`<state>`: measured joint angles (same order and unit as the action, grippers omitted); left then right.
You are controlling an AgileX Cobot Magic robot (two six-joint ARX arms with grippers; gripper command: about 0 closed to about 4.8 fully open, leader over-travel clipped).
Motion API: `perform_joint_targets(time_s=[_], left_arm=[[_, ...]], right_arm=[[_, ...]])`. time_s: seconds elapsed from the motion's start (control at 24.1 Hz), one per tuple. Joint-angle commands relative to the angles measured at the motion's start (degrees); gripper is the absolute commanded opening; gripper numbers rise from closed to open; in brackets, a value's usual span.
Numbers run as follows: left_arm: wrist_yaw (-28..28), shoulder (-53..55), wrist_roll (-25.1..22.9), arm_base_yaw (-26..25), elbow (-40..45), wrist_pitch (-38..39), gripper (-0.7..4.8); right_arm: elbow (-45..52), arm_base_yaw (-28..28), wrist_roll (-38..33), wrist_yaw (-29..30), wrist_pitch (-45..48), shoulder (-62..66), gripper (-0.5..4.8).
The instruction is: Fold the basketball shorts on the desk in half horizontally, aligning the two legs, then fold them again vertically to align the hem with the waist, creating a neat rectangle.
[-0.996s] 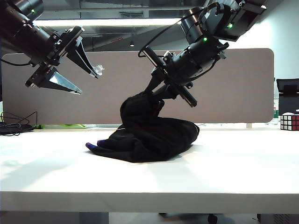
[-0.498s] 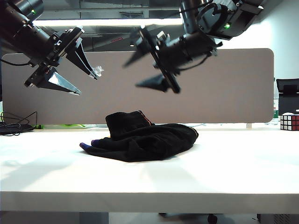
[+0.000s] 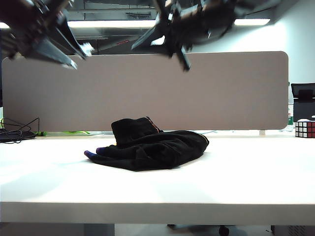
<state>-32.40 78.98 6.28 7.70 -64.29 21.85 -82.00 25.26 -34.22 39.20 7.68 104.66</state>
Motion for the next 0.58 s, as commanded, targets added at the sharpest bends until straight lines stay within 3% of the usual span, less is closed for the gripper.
perform_joint_targets(time_s=[0.04, 0.21, 0.29, 0.37, 0.58], left_arm=[[4.5, -11.9, -0.3, -0.1, 7.8, -0.9, 0.72], [10.8, -26.5, -0.1, 0.1, 15.2, -0.8, 0.12], [16.7, -35.3, 0.7, 0.1, 18.8, -1.0, -0.06], [20.5, -45.1, 2.8, 0.1, 22.5, -1.3, -0.06], [26.2, -54.8, 3.0, 0.1, 26.8, 1.4, -0.06]], right_arm=[[-0.3, -0.7, 16.2, -5.2, -16.0, -7.6, -0.09], [0.9, -1.0, 26.0, -9.8, -27.9, -16.0, -0.09], [4.8, -1.4, 26.3, -11.1, -27.5, -21.8, -0.09], [12.1, -1.5, 26.4, -16.6, -26.7, -30.3, -0.09], [26.3, -1.5, 26.3, -23.1, -24.6, -44.6, -0.09]])
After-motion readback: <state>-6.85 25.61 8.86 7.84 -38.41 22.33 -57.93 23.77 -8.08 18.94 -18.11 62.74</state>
